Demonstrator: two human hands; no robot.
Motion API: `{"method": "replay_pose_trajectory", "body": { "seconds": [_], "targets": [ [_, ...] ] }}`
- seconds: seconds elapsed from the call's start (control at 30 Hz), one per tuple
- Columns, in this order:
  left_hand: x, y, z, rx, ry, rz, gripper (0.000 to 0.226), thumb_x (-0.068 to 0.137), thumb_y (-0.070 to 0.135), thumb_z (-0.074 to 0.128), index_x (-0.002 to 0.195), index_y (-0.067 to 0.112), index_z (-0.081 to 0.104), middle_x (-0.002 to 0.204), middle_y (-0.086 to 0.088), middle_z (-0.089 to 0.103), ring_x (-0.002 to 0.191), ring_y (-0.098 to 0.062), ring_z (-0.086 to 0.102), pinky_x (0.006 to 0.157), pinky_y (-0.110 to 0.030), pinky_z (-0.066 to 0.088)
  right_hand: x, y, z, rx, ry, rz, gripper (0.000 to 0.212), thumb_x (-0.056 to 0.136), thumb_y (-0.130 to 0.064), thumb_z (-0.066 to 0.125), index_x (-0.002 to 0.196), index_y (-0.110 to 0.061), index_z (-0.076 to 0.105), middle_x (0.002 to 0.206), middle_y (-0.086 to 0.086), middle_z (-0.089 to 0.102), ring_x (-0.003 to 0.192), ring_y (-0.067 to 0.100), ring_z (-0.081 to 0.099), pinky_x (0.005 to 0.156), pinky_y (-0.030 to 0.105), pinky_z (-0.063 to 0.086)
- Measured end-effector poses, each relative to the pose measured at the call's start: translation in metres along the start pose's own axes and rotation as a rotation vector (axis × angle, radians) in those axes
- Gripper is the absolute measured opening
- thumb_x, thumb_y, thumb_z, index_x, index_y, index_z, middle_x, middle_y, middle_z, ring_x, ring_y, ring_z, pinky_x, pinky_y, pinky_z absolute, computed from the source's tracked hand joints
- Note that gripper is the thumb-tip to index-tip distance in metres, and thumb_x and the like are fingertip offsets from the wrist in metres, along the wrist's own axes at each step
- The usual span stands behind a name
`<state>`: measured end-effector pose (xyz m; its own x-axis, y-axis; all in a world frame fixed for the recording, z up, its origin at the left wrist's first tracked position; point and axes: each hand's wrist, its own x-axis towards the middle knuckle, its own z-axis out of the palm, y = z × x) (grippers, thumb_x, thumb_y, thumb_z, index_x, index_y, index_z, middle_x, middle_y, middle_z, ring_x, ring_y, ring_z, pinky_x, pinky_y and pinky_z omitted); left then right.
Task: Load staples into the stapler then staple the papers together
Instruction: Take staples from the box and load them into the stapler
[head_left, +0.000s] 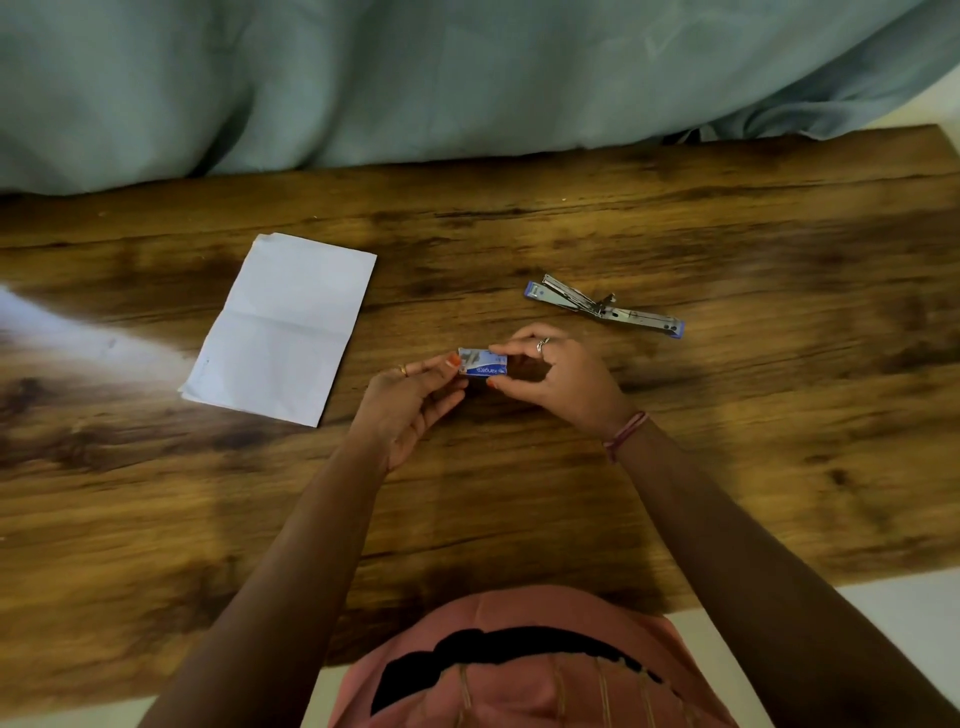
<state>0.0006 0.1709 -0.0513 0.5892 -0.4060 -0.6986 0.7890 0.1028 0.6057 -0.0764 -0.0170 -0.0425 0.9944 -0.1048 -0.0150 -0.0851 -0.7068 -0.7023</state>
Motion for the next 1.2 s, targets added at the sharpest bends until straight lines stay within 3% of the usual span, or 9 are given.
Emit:
{"method": "replay_pose_trajectory", "body": {
  "seconds": [0.17,0.27,0.4,0.57,0.67,0.73,0.9,1.03,1.2],
  "targets": [
    [0.004,0.004,0.017,0.603,0.141,0.281,0.049,0.071,0.028,0.081,0.115,0.017,0.063,0.110,0.000,0.070,0.100,-0.013,0.067,0.086,-0.032,0.056,0.014,-0.007,0.009,0.022,0.074,0.055,0.041,0.080,-0.026,0.073,0.119,-0.015,0.064,0.119,0.005,0.058,0.099,0.014,0.058,0.088,0.029,0.051],
    [0.017,0.011,0.029,0.838,0.279,0.419,0.063,0.071,0.036,0.083,0.124,0.017,0.054,0.121,-0.001,0.060,0.111,-0.016,0.058,0.091,-0.038,0.054,0.028,-0.011,0.012,0.030,0.098,0.046,0.043,0.078,-0.012,0.073,0.120,-0.010,0.063,0.117,0.008,0.059,0.102,0.016,0.059,0.089,0.018,0.047],
    [0.036,0.020,0.036,0.925,0.359,0.550,0.065,0.073,0.031,0.083,0.127,0.013,0.053,0.127,-0.007,0.052,0.116,-0.020,0.052,0.097,-0.037,0.050,0.044,-0.013,0.017,-0.024,0.140,0.045,0.044,0.078,-0.008,0.073,0.121,-0.007,0.062,0.117,0.011,0.058,0.103,0.015,0.057,0.086,0.002,0.034],
    [0.058,0.036,0.033,1.074,0.336,0.625,0.060,0.076,0.030,0.079,0.127,0.010,0.056,0.127,-0.012,0.054,0.116,-0.024,0.053,0.097,-0.039,0.049,0.055,-0.012,0.020,0.042,0.157,0.101,0.045,0.080,-0.004,0.068,0.124,-0.009,0.059,0.120,0.011,0.059,0.100,0.018,0.064,0.089,0.020,0.049],
    [0.068,0.052,0.027,1.136,0.322,0.627,0.063,0.076,0.036,0.079,0.129,0.010,0.057,0.127,-0.012,0.056,0.115,-0.025,0.055,0.098,-0.038,0.049,0.043,-0.007,0.012,0.057,0.173,0.106,0.040,0.082,-0.004,0.067,0.121,-0.010,0.061,0.110,0.009,0.065,0.086,0.008,0.064,0.074,0.003,0.045],
    [0.074,0.061,0.022,1.183,0.324,0.635,0.065,0.076,0.040,0.078,0.131,0.012,0.057,0.129,-0.012,0.054,0.117,-0.026,0.053,0.099,-0.039,0.048,0.028,-0.003,0.003,0.048,0.182,0.078,0.034,0.083,-0.005,0.067,0.117,-0.009,0.063,0.104,0.008,0.067,0.083,0.004,0.062,0.073,0.000,0.045],
    [0.086,0.073,0.020,1.326,0.249,0.658,0.065,0.081,0.040,0.073,0.137,0.017,0.052,0.135,-0.014,0.045,0.124,-0.030,0.039,0.105,-0.037,0.037,-0.013,0.015,-0.019,-0.019,0.111,0.028,0.027,0.084,-0.008,0.067,0.111,-0.010,0.066,0.104,0.006,0.067,0.090,0.009,0.064,0.087,0.025,0.053],
    [0.089,0.075,0.022,1.402,0.211,0.648,0.069,0.085,0.043,0.068,0.145,0.021,0.042,0.142,-0.013,0.037,0.129,-0.031,0.032,0.109,-0.039,0.030,-0.032,0.032,-0.030,-0.034,0.115,0.052,0.023,0.083,-0.010,0.069,0.105,-0.016,0.069,0.101,0.000,0.067,0.088,0.004,0.062,0.081,0.007,0.048],
    [0.082,0.071,0.020,1.333,0.203,0.643,0.080,0.081,0.044,0.073,0.147,0.020,0.035,0.144,-0.013,0.033,0.132,-0.030,0.031,0.109,-0.042,0.032,-0.048,0.047,-0.041,0.204,0.210,0.186,0.025,0.082,-0.010,0.070,0.100,-0.027,0.070,0.103,-0.007,0.069,0.093,0.006,0.066,0.080,0.023,0.054]
  ]
}}
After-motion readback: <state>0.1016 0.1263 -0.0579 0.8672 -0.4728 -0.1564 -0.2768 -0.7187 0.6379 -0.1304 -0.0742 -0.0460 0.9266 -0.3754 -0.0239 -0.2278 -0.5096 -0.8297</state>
